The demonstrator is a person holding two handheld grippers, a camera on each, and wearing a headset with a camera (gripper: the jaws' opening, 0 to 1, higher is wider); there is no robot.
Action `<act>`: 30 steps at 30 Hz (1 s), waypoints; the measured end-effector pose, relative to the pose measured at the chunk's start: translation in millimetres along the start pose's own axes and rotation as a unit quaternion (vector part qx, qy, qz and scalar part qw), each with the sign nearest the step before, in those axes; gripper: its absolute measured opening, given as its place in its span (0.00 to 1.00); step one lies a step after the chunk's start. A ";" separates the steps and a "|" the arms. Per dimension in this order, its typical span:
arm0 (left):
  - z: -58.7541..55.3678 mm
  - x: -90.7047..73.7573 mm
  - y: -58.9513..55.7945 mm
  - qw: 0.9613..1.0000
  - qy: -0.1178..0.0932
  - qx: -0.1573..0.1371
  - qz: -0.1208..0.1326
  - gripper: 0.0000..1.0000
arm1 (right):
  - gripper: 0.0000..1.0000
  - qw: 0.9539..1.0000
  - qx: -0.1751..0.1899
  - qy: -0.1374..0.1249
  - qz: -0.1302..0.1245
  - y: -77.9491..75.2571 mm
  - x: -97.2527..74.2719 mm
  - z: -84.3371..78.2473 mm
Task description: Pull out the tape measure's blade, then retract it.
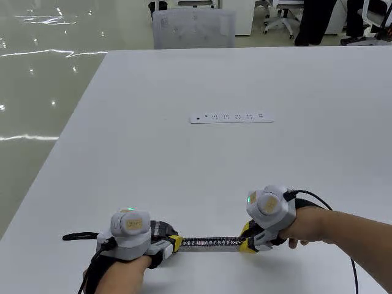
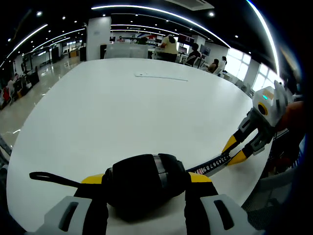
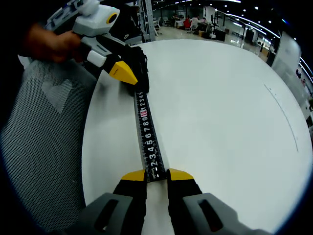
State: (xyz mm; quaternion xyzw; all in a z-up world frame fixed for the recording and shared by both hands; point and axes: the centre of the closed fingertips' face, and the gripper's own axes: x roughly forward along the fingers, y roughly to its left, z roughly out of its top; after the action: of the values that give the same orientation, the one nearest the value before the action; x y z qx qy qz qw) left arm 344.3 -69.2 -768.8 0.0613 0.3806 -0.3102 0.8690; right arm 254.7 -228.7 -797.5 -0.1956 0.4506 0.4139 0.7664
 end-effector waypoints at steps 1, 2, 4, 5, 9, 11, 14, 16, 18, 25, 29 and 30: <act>-0.1 0.0 0.0 1.000 0.000 0.000 0.000 0.60 | 0.14 1.000 0.000 0.000 0.000 0.4 0.2 0.6; -0.2 0.0 0.0 1.000 0.000 0.000 0.000 0.60 | 0.14 1.000 0.001 -0.001 0.001 0.3 0.9 1.0; -0.2 0.1 0.2 1.000 0.000 0.000 0.000 0.60 | 0.14 1.000 0.001 -0.002 0.001 0.1 1.7 1.6; -0.3 0.1 0.2 1.000 0.000 0.000 0.000 0.60 | 0.14 1.000 0.001 -0.002 0.002 0.1 2.2 2.1; -0.3 0.2 0.4 1.000 0.000 -0.001 0.000 0.60 | 0.14 1.000 0.000 -0.002 0.003 0.5 3.6 4.3; -0.3 0.2 0.3 1.000 0.000 -0.001 0.000 0.60 | 0.14 1.000 0.001 -0.002 0.003 0.6 3.8 5.2; -0.2 0.1 0.1 1.000 0.000 -0.001 0.000 0.60 | 0.14 1.000 0.000 -0.002 0.004 1.1 4.8 6.4; -0.3 0.1 0.0 1.000 0.000 -0.001 0.000 0.60 | 0.14 1.000 0.001 -0.003 0.005 1.6 5.4 7.3; -0.4 0.0 -0.2 1.000 0.000 -0.001 0.000 0.60 | 0.14 1.000 0.000 -0.004 0.005 1.6 6.0 8.1; -0.4 -0.2 -0.6 1.000 0.000 0.000 0.001 0.60 | 0.14 1.000 -0.005 -0.003 0.003 1.9 8.3 10.7; -0.3 -0.4 -0.9 1.000 0.000 -0.001 0.000 0.60 | 0.14 1.000 -0.002 -0.003 0.004 2.7 8.6 12.5; -0.3 -0.4 -0.9 1.000 0.000 -0.001 0.000 0.60 | 0.14 1.000 -0.001 -0.004 0.004 2.9 8.6 13.0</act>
State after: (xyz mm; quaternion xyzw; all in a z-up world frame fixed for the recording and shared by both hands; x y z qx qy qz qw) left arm 343.3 -69.6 -768.6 0.0608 0.3811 -0.3095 0.8691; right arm 261.4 -214.3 -797.9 -0.1929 0.4482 0.4185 0.7660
